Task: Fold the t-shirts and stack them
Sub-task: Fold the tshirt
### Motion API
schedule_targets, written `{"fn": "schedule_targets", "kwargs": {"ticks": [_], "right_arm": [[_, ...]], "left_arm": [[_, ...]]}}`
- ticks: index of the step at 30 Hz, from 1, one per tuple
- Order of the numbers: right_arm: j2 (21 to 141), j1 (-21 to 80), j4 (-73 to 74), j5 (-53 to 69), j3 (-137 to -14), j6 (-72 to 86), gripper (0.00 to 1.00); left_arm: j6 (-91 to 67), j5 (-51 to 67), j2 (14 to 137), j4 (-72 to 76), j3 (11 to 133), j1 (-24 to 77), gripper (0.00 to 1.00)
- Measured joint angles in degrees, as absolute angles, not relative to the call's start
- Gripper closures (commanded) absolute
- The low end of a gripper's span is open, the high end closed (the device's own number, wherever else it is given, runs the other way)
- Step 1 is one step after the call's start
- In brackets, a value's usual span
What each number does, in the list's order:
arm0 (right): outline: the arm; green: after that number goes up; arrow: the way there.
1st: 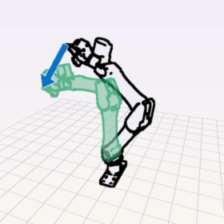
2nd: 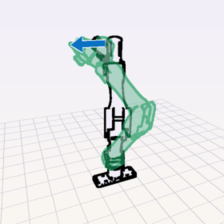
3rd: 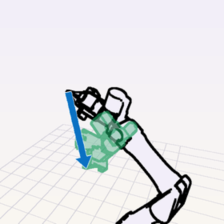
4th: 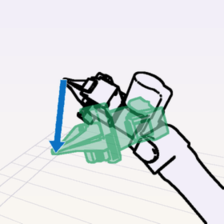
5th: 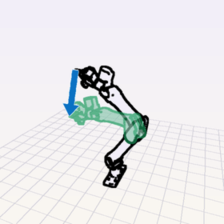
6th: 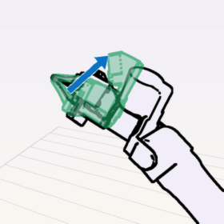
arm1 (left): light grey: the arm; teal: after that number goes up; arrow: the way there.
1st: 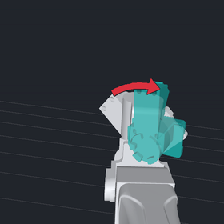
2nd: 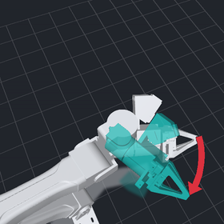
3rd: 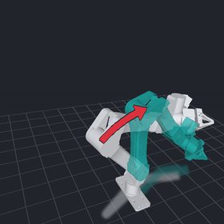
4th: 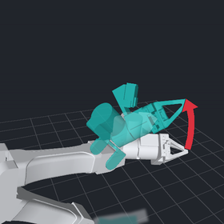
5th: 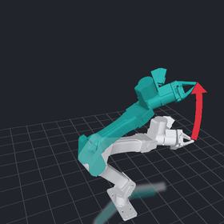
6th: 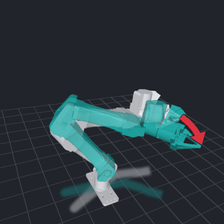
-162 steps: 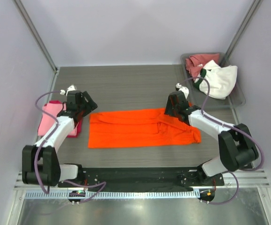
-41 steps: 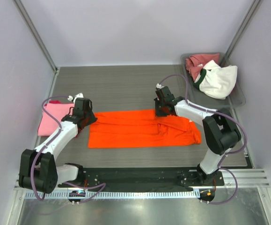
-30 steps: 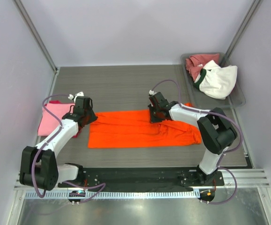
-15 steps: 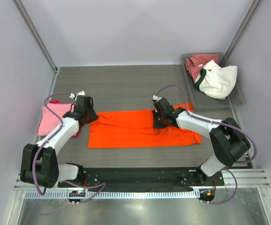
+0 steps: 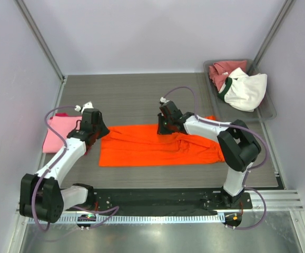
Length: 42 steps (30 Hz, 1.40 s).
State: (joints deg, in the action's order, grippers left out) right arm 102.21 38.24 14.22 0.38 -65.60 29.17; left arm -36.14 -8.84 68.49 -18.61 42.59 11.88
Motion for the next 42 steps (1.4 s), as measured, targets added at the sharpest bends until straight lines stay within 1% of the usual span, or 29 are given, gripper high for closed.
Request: {"fn": "schedule_targets", "kwargs": {"ticks": [5, 8, 15, 18, 32, 42], "right_arm": [[107.1, 39.7, 11.4, 0.1, -68.3, 31.1, 0.87], [107.0, 41.1, 8.8, -0.9, -67.2, 31.9, 0.86], [101.3, 42.0, -3.1, -1.6, -54.5, 34.3, 0.86], [101.3, 42.0, -6.3, -1.6, -52.7, 35.2, 0.86], [104.7, 42.6, -15.6, -0.8, -55.5, 37.3, 0.86], [114.1, 44.2, -17.5, 2.1, -62.9, 38.1, 0.86]], "left_arm": [[-36.9, -9.0, 65.3, -18.3, 41.6, 11.9, 0.75], [-37.0, -8.9, 63.7, -17.8, 40.8, 11.9, 0.74], [-37.1, -8.3, 59.8, -16.2, 36.9, 11.9, 0.74], [-37.1, -8.1, 59.7, -15.8, 36.1, 11.9, 0.74], [-37.0, -7.9, 58.9, -12.5, 34.1, 11.9, 0.74], [-37.0, -9.3, 58.9, -11.8, 33.9, 11.9, 0.74]]}}
